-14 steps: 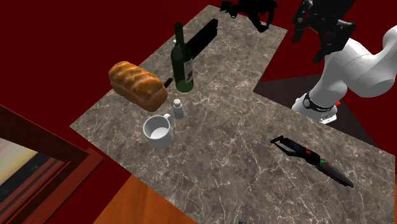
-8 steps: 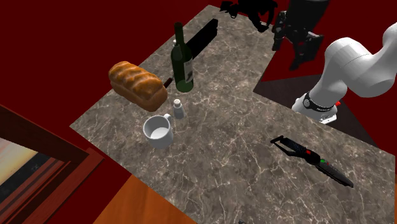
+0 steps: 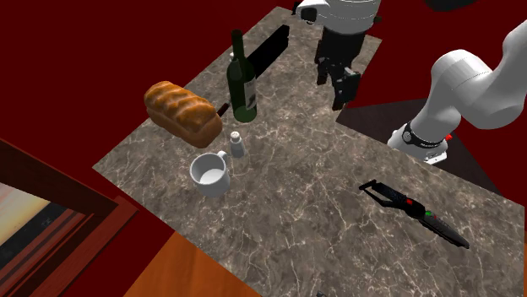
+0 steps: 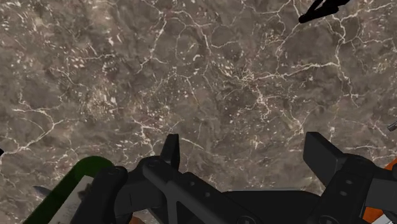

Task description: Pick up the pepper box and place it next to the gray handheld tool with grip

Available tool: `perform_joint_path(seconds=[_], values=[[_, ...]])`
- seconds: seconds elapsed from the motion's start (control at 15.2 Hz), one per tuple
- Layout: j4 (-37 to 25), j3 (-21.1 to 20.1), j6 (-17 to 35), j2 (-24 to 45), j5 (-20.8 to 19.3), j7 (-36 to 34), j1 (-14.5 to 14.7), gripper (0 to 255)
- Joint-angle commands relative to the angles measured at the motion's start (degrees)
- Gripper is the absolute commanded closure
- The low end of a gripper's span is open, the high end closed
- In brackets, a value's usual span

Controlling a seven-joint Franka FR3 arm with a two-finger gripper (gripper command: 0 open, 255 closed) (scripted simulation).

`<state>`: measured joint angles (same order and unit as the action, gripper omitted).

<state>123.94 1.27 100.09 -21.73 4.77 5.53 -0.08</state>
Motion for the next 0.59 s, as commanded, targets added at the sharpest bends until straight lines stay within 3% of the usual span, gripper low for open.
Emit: perform_joint_path(seconds=[0.0,0.53], values=[[-2.00,0.27,1.84,3.99,0.06,0.25,-0.14,0],[-12.88,1.33,7.36,21.16,0.79,1.33,-0.77,0]])
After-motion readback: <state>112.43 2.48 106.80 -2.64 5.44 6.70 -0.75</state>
